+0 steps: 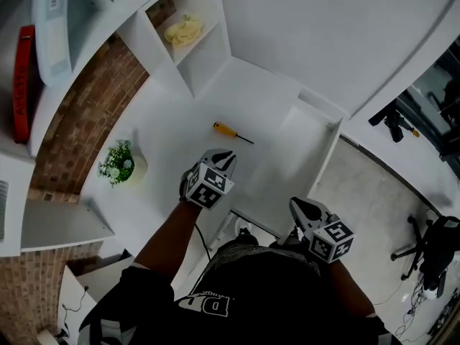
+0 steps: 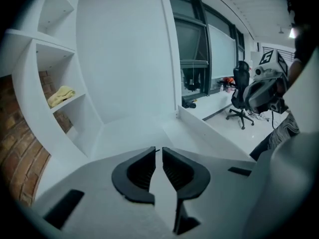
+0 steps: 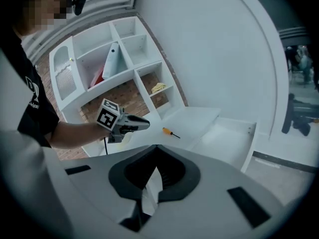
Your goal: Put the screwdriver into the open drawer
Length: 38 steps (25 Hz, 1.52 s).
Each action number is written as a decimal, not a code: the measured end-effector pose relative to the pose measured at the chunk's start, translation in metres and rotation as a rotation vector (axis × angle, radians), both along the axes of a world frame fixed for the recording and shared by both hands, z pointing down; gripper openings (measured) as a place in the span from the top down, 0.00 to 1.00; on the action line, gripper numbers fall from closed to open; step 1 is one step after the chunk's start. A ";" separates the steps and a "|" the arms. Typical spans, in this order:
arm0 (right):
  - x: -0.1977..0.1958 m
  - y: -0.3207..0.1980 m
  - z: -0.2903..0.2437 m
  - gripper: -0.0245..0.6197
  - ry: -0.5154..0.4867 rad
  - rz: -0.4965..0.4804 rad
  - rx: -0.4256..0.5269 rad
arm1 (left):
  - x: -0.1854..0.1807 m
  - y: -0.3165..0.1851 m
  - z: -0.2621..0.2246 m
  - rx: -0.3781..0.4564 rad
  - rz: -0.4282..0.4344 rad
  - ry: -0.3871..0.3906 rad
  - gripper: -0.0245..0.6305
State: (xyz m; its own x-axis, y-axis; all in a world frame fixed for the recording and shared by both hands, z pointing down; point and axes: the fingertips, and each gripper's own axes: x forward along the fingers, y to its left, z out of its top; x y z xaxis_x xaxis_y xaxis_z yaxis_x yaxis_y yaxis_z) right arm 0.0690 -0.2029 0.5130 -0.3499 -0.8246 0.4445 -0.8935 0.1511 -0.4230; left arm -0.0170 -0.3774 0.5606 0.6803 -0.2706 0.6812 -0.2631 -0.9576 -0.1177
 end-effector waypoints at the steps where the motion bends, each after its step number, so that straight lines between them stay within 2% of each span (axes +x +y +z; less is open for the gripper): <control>1: -0.004 0.000 0.001 0.95 0.007 0.004 -0.002 | 0.000 -0.009 0.004 0.005 0.013 -0.013 0.88; 2: -0.007 0.001 0.003 0.95 0.015 0.006 -0.005 | 0.000 -0.018 0.008 0.009 0.024 -0.025 0.81; 6: -0.010 0.006 0.006 0.95 0.036 0.045 -0.018 | 0.004 -0.046 0.021 0.056 0.093 -0.086 0.81; 10: -0.006 0.009 0.007 0.95 0.052 0.087 -0.031 | 0.011 -0.068 0.048 0.153 0.232 -0.217 0.81; 13: 0.001 0.012 0.007 0.95 0.054 0.130 -0.033 | 0.017 -0.077 0.072 0.187 0.337 -0.307 0.80; 27: 0.025 0.019 0.013 0.95 0.044 0.225 -0.077 | 0.031 -0.108 0.146 0.224 0.587 -0.608 0.77; 31: 0.029 0.021 0.017 0.95 0.038 0.247 -0.089 | 0.031 -0.109 0.157 0.228 0.662 -0.666 0.77; 38: 0.039 0.025 0.020 0.95 0.026 0.288 -0.100 | 0.032 -0.107 0.167 0.182 0.778 -0.757 0.78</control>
